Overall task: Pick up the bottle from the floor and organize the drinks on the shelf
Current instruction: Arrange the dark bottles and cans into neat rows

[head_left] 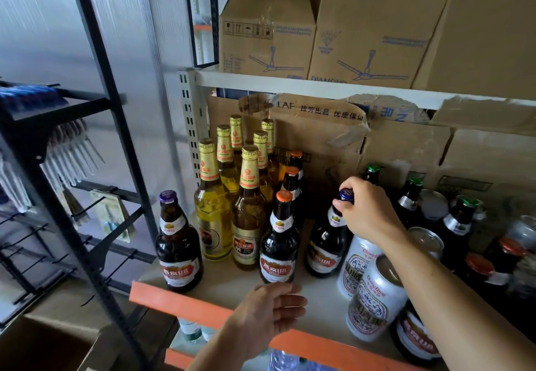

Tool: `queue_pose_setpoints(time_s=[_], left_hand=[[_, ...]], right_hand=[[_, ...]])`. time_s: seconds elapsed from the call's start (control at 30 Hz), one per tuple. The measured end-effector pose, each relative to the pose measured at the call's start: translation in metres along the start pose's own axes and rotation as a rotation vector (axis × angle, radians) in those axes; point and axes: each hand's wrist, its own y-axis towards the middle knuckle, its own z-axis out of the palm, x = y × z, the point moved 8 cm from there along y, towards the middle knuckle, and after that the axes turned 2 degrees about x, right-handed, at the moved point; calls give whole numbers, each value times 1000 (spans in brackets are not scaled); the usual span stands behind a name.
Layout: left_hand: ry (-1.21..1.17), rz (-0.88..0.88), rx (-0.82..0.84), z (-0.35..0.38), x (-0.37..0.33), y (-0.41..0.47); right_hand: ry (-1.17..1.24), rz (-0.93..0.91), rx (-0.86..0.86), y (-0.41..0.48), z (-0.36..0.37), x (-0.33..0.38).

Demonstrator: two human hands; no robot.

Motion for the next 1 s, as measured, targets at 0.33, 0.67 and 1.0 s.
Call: queue_pose_setpoints(time_s=[0.33, 0.67, 1.0], left_hand=[[-140, 31, -67, 35, 16, 35], [-401, 87, -13, 51, 11, 66], [-383, 110, -33, 73, -2, 93]], right_hand=[[146, -41, 28, 13, -17, -3], [229, -15, 17, 43, -24, -13], [143, 53, 58, 81, -16, -22]])
